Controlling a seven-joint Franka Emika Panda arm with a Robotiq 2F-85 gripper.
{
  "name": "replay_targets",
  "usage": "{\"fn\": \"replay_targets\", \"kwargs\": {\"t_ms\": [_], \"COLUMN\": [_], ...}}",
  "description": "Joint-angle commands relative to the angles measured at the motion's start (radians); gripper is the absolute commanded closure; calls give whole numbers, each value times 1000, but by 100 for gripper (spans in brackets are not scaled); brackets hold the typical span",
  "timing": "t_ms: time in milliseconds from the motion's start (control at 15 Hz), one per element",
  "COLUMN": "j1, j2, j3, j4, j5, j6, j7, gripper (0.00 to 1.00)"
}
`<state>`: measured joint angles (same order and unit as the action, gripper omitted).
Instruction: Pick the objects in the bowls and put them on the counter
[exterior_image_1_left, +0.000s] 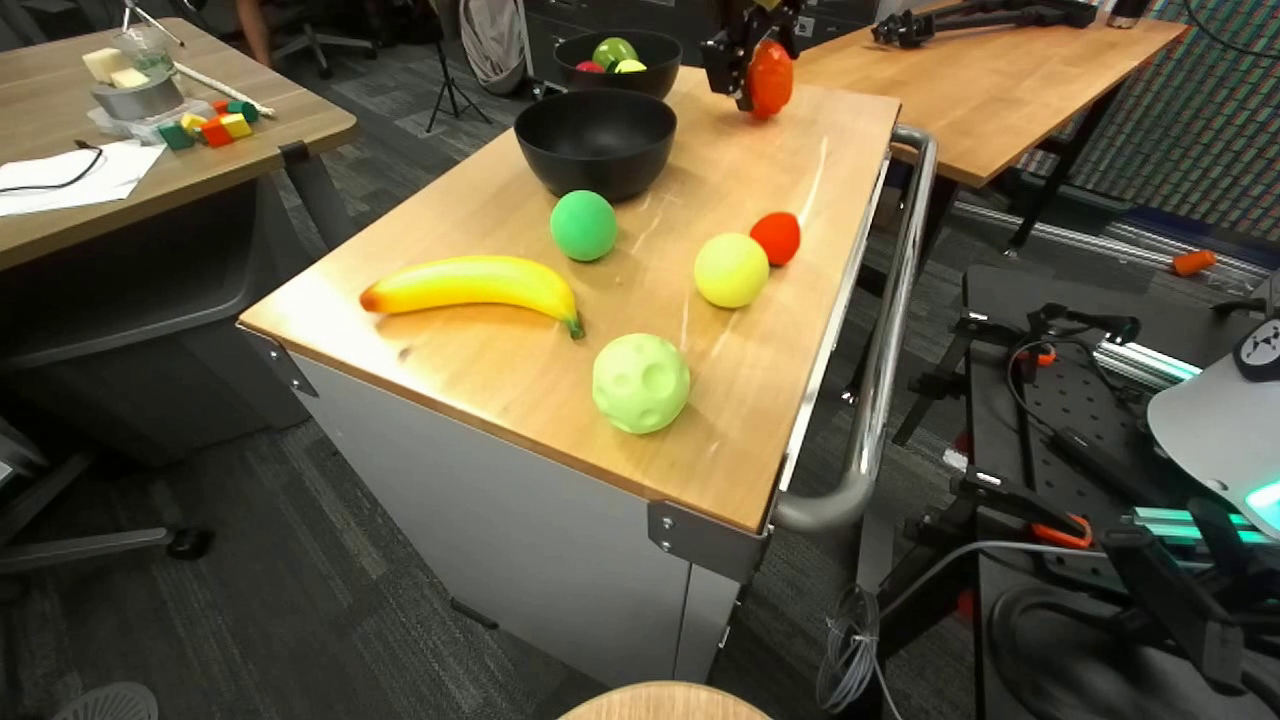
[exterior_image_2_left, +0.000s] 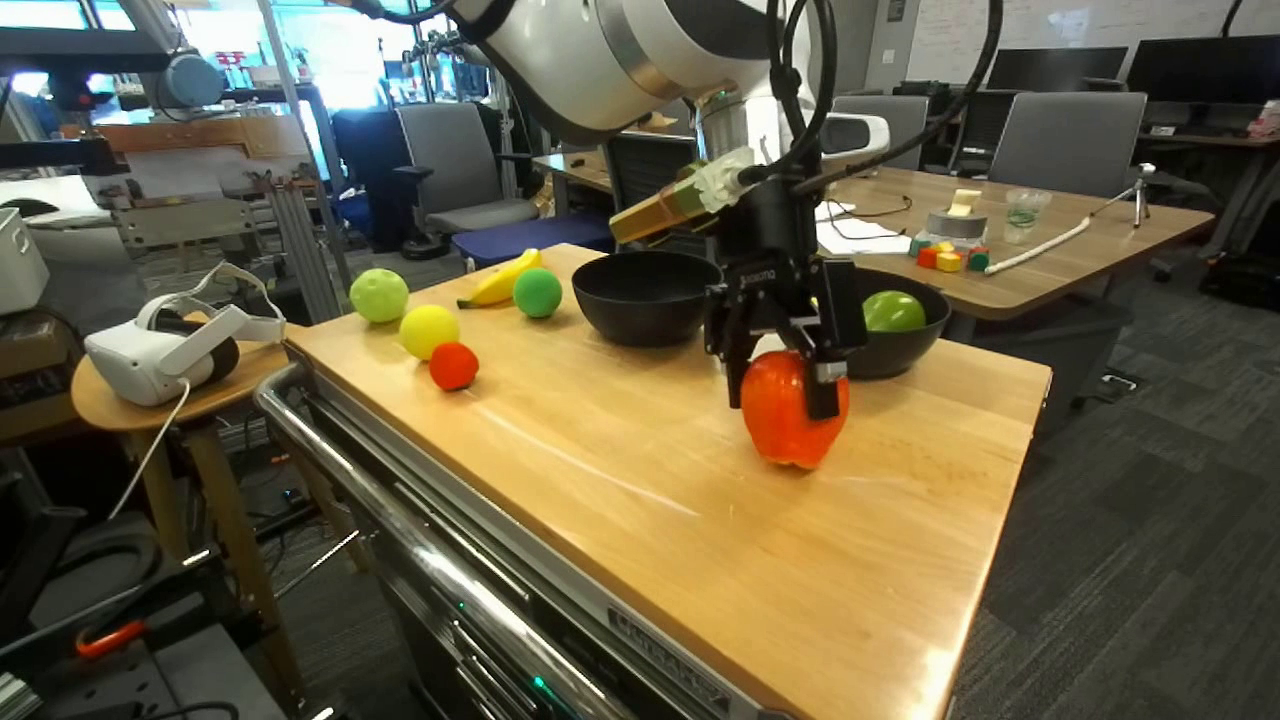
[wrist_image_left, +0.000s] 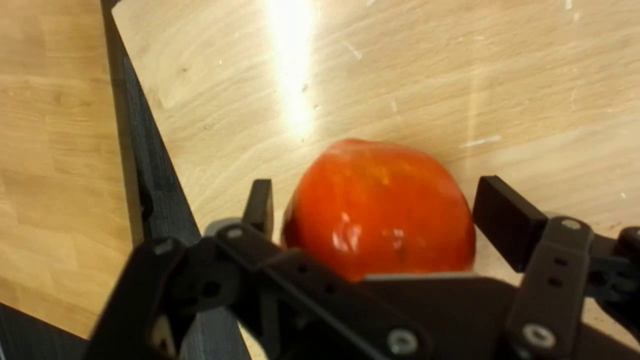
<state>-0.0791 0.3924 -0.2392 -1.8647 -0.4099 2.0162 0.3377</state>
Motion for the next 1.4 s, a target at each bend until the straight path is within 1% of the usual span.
{"fn": "replay_targets", "kwargs": {"t_ms": [0, 267, 533, 733, 800, 933, 1133, 1333], "j1": [-4, -4, 0, -1, -5, -18, -32, -41], "j2": [-34, -63, -157, -235, -248, -256, -193, -116], "j3": [7, 7, 11, 14, 17, 29, 45, 79], "j4": [-28, -35, -57, -65, -58, -47, -1, 34], "j5": [13, 15, -2, -16, -1, 62, 232, 417], "j6": [-15, -3, 29, 119, 148, 218, 332, 476], "j7": [11, 10, 3, 41, 57, 60, 28, -24], "gripper": [0, 0, 0, 0, 0, 0, 0, 0]}}
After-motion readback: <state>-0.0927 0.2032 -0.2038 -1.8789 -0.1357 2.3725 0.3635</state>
